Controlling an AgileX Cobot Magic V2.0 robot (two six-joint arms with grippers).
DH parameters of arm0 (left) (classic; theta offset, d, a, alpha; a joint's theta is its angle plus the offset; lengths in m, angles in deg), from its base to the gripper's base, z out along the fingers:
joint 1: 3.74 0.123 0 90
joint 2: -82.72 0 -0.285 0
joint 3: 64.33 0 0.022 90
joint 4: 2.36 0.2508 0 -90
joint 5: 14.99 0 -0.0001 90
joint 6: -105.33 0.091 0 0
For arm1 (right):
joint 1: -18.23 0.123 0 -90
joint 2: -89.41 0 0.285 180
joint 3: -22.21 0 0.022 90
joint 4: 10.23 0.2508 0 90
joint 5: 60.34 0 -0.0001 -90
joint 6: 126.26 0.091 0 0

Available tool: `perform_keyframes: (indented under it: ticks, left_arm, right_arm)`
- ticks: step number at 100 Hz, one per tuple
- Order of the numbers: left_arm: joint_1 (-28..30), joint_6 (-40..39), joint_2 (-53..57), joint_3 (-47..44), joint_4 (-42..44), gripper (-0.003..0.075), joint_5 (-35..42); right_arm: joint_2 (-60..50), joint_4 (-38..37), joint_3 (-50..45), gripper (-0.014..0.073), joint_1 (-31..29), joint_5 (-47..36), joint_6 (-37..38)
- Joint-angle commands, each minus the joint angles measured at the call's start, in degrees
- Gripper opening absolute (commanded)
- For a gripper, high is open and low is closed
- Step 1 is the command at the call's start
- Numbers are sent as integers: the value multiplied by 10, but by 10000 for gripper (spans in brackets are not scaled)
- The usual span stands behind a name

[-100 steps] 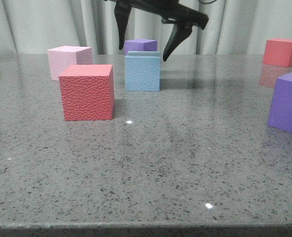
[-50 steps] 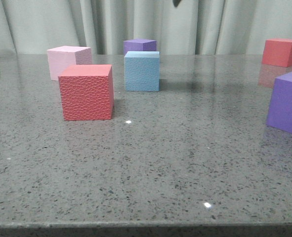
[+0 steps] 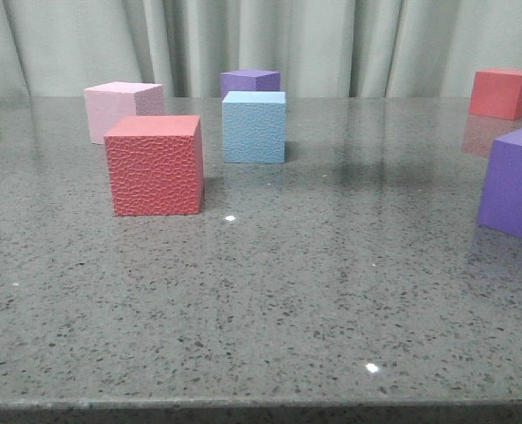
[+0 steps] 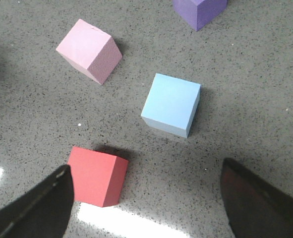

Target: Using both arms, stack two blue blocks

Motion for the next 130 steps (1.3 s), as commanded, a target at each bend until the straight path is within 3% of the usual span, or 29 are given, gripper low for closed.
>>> perform_keyframes:
  ticks: [1, 28, 84, 93, 115, 130]
  left_arm:
    - [1, 20, -9, 38, -27, 682, 23]
    - [1, 24, -96, 98, -27, 681, 16]
    - [1, 35, -149, 105, -17, 674, -11]
    - [1, 35, -149, 105, -16, 617, -12]
    - [1, 35, -149, 105, -16, 386, -13]
    - [1, 35, -149, 125, -29, 323, -33]
  right_arm:
    - [-63, -11, -38, 600, 0, -65, -9]
    - [-121, -11, -130, 600, 0, -79, -17]
    - [-124, -11, -134, 600, 0, -74, -19]
    - [-124, -11, -134, 600, 0, -75, -19]
    - [-124, -11, -134, 600, 0, -75, -19]
    - [-128, -12, -134, 600, 0, -83, -19]
